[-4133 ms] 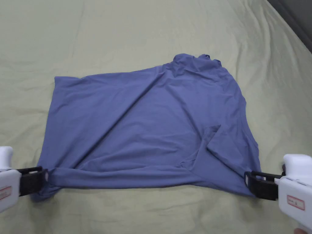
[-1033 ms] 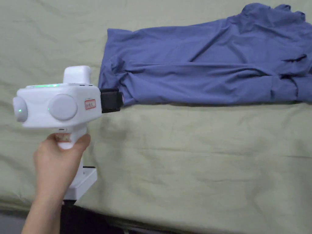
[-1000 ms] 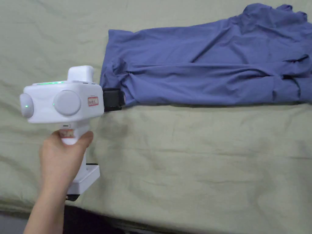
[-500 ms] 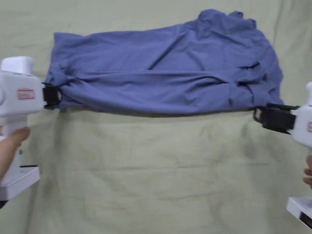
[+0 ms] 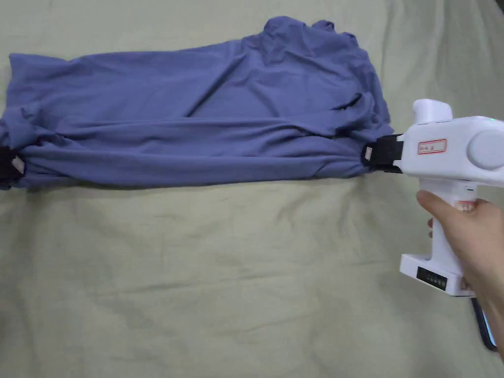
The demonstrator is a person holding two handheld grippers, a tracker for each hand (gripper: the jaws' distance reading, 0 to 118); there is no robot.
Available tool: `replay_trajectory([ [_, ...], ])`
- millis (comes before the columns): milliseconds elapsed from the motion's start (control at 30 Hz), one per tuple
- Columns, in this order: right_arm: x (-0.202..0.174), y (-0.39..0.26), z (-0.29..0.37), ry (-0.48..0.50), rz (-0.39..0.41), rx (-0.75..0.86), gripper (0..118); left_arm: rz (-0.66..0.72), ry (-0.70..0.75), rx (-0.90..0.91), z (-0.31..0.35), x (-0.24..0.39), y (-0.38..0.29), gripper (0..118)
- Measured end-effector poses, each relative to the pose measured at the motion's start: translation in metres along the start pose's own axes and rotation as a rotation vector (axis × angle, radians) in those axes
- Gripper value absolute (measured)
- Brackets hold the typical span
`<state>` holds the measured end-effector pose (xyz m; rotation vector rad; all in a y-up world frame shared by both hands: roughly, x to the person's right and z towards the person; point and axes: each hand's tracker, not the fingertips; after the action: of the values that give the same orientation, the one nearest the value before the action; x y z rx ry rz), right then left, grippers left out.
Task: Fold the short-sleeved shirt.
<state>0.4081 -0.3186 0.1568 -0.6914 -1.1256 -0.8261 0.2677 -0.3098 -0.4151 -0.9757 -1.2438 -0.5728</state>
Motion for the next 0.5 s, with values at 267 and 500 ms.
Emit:
replay_trajectory([
  [267, 0.001, -0.049, 0.083, 0.077, -0.010, 0.052, 7, -0.122, 0.046, -0.016, 0.046, -0.013, 0.001, 5],
  [500, 0.012, -0.103, 0.088, 0.054, -0.042, -0.035, 7, -0.150, 0.049, -0.130, 0.043, -0.013, -0.063, 5],
])
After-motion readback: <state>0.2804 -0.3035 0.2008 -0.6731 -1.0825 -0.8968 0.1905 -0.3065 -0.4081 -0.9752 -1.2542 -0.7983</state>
